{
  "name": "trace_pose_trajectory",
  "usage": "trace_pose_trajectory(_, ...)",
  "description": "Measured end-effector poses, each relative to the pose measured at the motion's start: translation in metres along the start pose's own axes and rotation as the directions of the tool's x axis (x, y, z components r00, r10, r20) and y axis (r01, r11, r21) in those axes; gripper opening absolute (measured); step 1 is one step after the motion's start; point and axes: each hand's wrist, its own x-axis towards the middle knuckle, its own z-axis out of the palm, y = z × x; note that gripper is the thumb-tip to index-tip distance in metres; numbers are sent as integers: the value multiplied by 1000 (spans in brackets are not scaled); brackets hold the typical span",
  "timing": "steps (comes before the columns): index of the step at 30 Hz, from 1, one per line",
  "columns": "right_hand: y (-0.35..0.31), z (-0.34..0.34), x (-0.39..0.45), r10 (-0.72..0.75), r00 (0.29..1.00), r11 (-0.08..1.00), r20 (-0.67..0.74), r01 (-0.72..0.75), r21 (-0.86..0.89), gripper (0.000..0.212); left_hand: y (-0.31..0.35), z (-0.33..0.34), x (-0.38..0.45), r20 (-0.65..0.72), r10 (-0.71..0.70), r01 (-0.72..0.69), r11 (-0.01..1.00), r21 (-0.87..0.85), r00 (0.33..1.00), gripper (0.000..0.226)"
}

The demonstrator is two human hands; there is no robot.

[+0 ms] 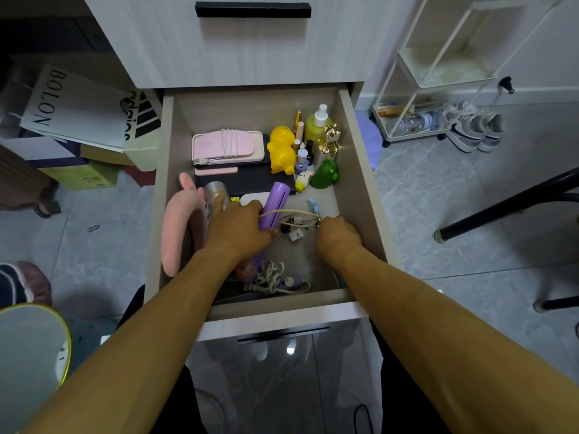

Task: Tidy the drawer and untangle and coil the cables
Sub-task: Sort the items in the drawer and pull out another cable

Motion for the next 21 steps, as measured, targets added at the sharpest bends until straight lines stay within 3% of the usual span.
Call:
trace_pose_trajectory(3,0,-2,-4,4,999,1000,-44,-4,-10,27,-1,1,1,0,-11,11,1000,-28,1000,41)
trace_pose_trajectory(7,2,-9,-4,4,996,993,-93,7,119,24,-1,2,1,-10,-7,7,1000,-26,1000,39)
trace_pose_trajectory(11,3,-5,0,32,999,979,12,-33,199,25,0,2,1,-21,-1,0,1000,-23,1000,39)
trace_pose_trajectory(16,-1,1,3,38,991,995,131,-49,86,32,-1,3,1,-19,-4,4,999,-36,1000,44)
trace_pose_trajectory(21,2,0,1,-2,1000,996,4,2,-84,29,0,2,1,-25,6,-7,1000,-17,1000,40)
